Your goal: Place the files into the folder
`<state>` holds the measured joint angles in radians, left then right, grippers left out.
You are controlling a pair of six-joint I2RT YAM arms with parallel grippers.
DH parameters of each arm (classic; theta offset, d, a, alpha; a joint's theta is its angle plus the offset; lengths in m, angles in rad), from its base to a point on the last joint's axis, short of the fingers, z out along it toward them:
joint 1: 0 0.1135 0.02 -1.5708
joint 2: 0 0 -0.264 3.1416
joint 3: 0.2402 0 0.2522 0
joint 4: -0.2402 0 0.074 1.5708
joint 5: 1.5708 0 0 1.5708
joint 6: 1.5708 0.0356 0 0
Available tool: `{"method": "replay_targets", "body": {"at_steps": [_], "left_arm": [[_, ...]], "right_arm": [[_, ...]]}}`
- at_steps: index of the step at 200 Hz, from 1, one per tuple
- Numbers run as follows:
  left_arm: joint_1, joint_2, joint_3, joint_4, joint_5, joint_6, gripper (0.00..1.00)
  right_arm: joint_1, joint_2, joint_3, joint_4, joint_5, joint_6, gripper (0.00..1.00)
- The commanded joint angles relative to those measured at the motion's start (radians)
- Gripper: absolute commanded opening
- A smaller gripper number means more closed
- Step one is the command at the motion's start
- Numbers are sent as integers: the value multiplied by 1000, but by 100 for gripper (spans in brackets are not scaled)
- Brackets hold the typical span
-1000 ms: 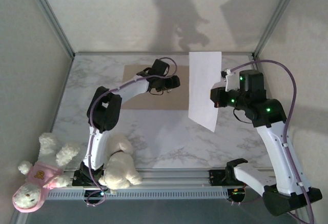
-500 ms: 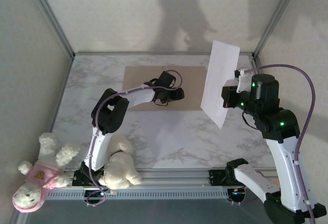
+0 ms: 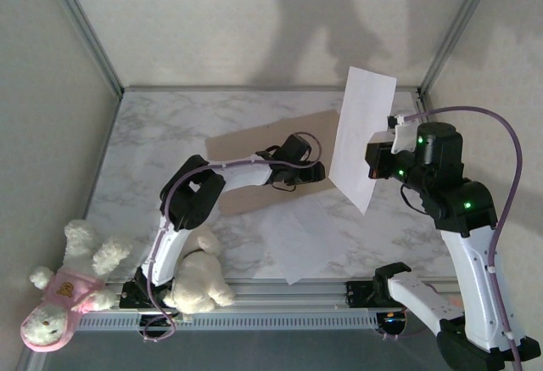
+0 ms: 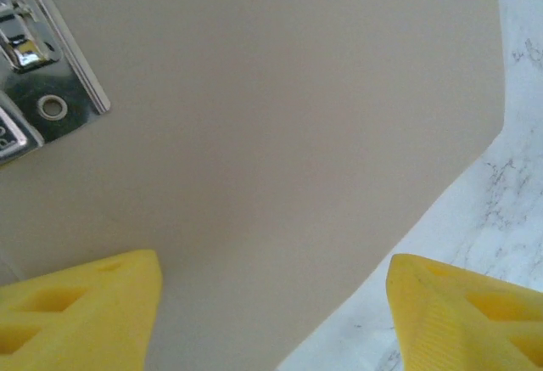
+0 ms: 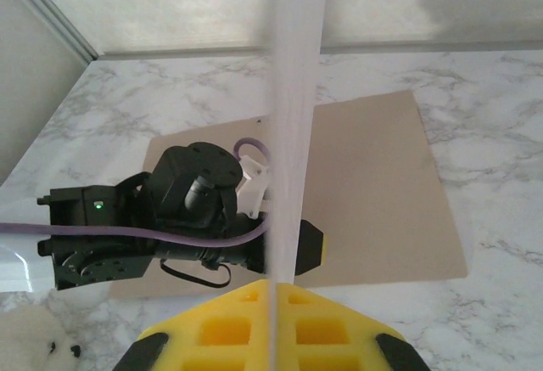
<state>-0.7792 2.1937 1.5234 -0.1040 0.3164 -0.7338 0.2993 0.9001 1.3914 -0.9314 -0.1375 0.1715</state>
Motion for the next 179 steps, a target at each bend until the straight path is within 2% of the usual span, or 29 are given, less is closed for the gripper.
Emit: {"method": "replay_targets", "body": {"at_steps": [1, 58, 99, 128, 179], "left_arm": [[5, -20, -35, -73, -3, 14, 71], [41, -177, -76, -159, -26, 87, 76], [100, -338, -233, -184, -66, 93, 76], [174, -436, -381, -148, -38, 70, 74], [272, -431, -505, -118, 10, 78, 71]], "right_arm": [[-1, -4, 5, 25, -41, 18, 0], [-3, 16, 8, 62, -97, 51, 0], [-4, 57, -4, 128, -214, 69, 0], [-6, 130, 5, 178, -310, 75, 0], [-6, 259, 26, 244, -442, 75, 0]]}}
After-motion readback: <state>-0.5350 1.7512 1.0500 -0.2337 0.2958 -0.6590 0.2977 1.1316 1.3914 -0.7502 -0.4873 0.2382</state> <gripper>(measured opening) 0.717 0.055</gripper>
